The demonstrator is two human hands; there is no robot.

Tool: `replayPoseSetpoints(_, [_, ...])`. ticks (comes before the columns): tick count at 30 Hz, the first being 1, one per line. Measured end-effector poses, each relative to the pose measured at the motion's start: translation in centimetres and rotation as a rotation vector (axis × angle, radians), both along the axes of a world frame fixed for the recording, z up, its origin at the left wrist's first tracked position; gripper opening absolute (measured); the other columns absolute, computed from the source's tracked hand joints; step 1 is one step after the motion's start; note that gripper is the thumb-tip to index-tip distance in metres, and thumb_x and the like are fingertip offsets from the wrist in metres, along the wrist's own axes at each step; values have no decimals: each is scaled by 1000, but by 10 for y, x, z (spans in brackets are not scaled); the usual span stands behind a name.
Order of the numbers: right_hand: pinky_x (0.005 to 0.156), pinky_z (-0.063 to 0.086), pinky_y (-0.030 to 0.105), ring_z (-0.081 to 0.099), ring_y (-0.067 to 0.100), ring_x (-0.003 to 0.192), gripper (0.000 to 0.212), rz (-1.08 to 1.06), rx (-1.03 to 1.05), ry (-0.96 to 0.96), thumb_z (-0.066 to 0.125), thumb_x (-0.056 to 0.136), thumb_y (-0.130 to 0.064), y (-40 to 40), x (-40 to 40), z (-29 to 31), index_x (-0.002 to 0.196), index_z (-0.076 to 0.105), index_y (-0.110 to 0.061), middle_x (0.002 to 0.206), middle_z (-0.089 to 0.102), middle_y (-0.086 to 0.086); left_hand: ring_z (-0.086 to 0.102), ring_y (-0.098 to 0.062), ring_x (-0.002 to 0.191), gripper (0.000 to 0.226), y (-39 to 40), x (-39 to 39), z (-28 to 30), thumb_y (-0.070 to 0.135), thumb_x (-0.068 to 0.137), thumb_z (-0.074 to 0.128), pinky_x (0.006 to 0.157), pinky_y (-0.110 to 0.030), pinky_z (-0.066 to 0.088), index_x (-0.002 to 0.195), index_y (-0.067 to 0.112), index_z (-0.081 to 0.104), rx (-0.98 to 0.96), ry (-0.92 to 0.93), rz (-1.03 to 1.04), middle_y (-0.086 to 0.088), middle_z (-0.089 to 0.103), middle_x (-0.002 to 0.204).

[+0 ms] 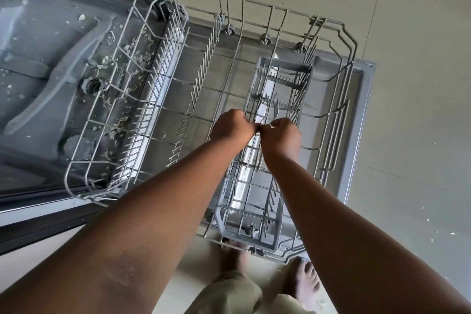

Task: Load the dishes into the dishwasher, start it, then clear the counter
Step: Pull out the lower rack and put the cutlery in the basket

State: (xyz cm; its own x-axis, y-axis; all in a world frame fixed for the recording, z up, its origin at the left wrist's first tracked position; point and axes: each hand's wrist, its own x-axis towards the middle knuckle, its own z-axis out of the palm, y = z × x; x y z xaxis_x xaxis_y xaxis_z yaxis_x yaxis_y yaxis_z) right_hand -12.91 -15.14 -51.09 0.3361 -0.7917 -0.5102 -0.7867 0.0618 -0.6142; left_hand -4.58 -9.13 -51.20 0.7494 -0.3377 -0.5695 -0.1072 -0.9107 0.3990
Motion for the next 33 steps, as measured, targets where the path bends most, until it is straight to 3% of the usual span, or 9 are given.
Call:
replayPoseSetpoints(3, [47,27,26,46,19,59,15,31,7,13,64,85,-21,-1,2,-4,73,59,-14,63,51,-2,60,-19,72,28,1,1,-3,46,77,71,54,-25,35,80,20,60,-9,6,-4,2,63,78])
replayPoseSetpoints(8, [42,25,24,38,14,46,35,27,76,19,58,86,-10,-8,4,0,53,49,-16,50,45,0,57,-19,68,40,6,2,-6,57,77,72,52,-26,33,71,20,56,-51,6,-20,3,60,71])
replayPoseSetpoints(12, [36,30,18,44,9,49,30,15,90,33,56,90,-9,-7,3,-6,62,63,-17,57,53,-2,59,-20,73,38,10,0,-8,54,78,72,52,-25,31,69,22,55,-79,-26,-29,5,60,74])
replayPoseSetpoints(14, [29,23,11,41,8,48,36,33,81,42,57,90,-8,-5,1,-6,55,57,-20,54,49,-4,59,-18,73,34,13,-2,-9,53,79,72,53,-24,33,72,23,57,-98,-34,-43,6,62,77])
replayPoseSetpoints(18, [35,29,18,41,10,45,34,104,75,64,63,90,-15,-5,-5,-4,56,61,-15,49,49,-3,62,-19,75,25,25,-7,-8,48,82,71,56,-25,40,80,24,63,-169,-86,-76,3,66,85])
replayPoseSetpoints(21, [39,27,22,40,12,44,43,139,83,119,66,91,-24,-6,-8,0,51,53,-14,49,47,-1,64,-21,80,23,41,-16,-5,45,84,68,62,-28,47,87,23,67,-240,-128,-87,-2,66,90])
replayPoseSetpoints(25, [62,40,22,55,22,66,36,200,78,131,60,94,-21,-5,-19,19,59,59,-10,61,55,4,63,-22,96,30,69,-36,13,37,91,62,84,-39,54,105,11,68,-291,-167,-117,-11,66,107])
replayPoseSetpoints(28, [68,43,26,61,27,82,23,308,47,171,52,96,-18,-1,-30,48,88,69,-4,82,64,9,61,-25,106,37,92,-54,37,38,94,57,92,-41,51,117,10,63,-228,-154,-108,-13,62,119])
replayPoseSetpoints(33, [84,50,31,63,25,101,27,751,-70,272,51,97,-23,30,-66,113,120,59,-11,118,65,12,42,-30,132,56,135,-93,94,51,95,46,105,-44,41,139,15,46,55,-183,-193,-12,43,146])
